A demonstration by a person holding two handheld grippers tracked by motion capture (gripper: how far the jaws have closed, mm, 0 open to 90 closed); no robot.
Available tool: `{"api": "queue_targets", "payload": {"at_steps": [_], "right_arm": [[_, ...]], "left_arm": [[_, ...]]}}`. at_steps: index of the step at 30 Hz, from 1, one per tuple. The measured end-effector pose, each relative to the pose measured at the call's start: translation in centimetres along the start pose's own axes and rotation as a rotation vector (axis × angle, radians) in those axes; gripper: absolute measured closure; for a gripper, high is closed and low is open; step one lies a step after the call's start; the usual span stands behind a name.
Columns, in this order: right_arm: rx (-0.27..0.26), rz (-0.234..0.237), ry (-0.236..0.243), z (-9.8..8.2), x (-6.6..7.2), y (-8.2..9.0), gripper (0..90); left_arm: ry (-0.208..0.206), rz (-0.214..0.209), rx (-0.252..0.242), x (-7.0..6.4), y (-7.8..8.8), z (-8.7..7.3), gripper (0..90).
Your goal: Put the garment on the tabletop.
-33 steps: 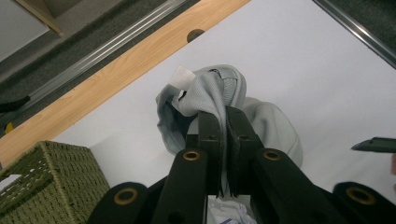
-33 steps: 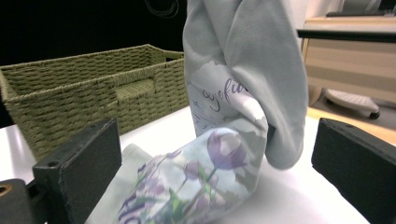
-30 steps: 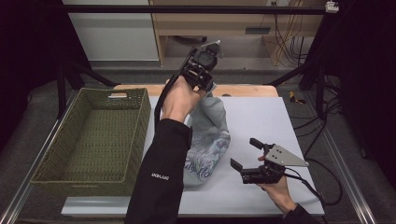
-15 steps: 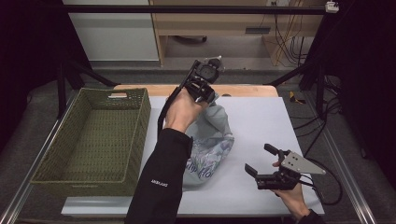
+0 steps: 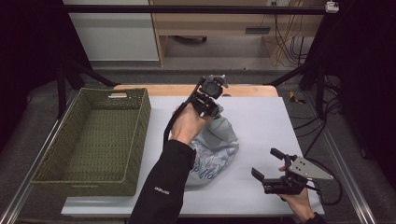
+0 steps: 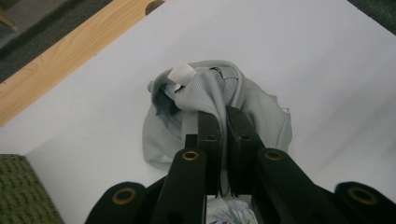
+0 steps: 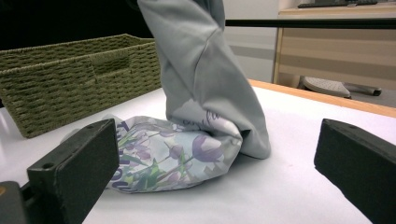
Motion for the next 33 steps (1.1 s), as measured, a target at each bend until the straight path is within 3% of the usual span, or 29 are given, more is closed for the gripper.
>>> {"api": "queue_targets", "payload": {"at_steps": [4, 5, 7, 8, 9, 10, 11, 15, 24, 27, 33], "right_arm": [[0.01, -0.008, -0.005, -0.3, -0.3, 0.0, 0.5], [0.012, -0.008, -0.005, -0.4, -0.3, 0.0, 0.5], [0.016, -0.012, 0.003, -0.5, -0.4, 0.0, 0.5], [0.009, -0.009, -0.003, -0.5, -0.3, 0.0, 0.5], [0.009, -0.009, -0.003, -0.5, -0.3, 0.0, 0.5], [0.011, -0.013, -0.004, -0.4, -0.4, 0.0, 0.5], [0.007, -0.019, 0.007, -0.4, -0.6, 0.1, 0.5], [0.005, -0.023, -0.012, -0.4, -0.7, 0.3, 0.5], [-0.003, -0.034, -0.017, -0.3, -1.0, 0.4, 0.5], [-0.004, -0.04, -0.017, -0.3, -1.3, 0.6, 0.5], [-0.008, -0.042, -0.028, -0.3, -1.5, 0.8, 0.5]], "left_arm": [[-0.015, -0.002, 0.013, -0.1, -1.0, -0.6, 82.1], [-0.028, 0.002, 0.015, 0.0, -1.0, -0.6, 76.2], [-0.014, -0.008, -0.012, -0.1, -1.0, -0.5, 59.7], [-0.012, -0.01, -0.034, -0.2, -0.9, -0.5, 42.5], [-0.021, -0.004, -0.055, -0.2, -0.7, -0.4, 42.5], [-0.025, 0.001, -0.072, -0.2, -0.5, -0.3, 34.9], [-0.019, 0.002, -0.086, -0.2, -0.3, -0.2, 21.6], [0.02, -0.004, -0.114, 0.0, 0.4, 0.0, 6.5], [0.03, -0.017, -0.219, 0.3, 2.4, -0.2, 1.5], [0.03, -0.041, -0.264, 0.5, 2.8, -1.0, 1.5], [0.016, -0.046, -0.369, 1.3, 3.3, -3.1, 1.7]]}}
Point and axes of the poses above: each handheld gripper's, and its own axes: y roughly backward along the jaws, z roughly out of its top, x roughly to its left, the point moved 5 cm from there along -y, roughly forward along the jaws, and after that the axes turned 14 degrees about y, right-handed, at the moved point
